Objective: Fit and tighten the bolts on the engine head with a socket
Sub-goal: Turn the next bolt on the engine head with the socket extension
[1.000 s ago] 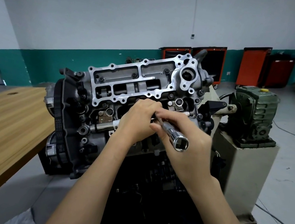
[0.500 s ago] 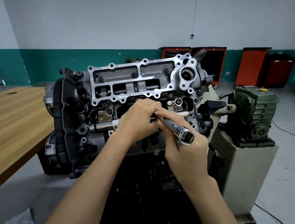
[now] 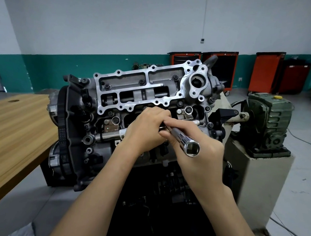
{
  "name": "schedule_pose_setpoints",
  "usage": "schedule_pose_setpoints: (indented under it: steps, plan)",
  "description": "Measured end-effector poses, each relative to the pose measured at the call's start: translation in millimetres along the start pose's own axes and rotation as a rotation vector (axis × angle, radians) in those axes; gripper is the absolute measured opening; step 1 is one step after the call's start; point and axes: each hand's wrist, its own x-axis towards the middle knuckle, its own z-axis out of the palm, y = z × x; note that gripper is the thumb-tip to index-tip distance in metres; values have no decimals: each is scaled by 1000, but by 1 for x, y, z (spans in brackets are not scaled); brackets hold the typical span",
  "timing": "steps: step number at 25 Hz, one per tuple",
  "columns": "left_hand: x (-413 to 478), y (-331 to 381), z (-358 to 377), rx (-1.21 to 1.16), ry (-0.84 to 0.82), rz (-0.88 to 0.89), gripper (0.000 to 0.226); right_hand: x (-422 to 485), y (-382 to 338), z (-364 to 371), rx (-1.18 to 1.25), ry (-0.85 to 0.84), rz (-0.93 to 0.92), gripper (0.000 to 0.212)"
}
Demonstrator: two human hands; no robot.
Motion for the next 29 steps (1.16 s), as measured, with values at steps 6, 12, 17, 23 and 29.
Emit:
schedule_pose_setpoints:
  steps: [6, 12, 17, 23, 29]
  plan:
    - [-2, -1, 0, -45, 35, -23, 8, -5, -6, 4, 68, -47, 18, 27]
    - [1, -1, 0, 2, -10, 4, 9, -1, -1, 0, 16, 38, 31, 26]
    - [0, -1, -1, -16, -4, -13, 9, -4, -4, 6, -14, -19, -39, 33]
    - [0, -1, 1, -6, 23, 1, 9, -4, -4, 2, 29, 44, 21, 22]
    - [0, 0, 0, 1, -4, -10, 8, -1, 0, 0, 12, 47, 28, 21]
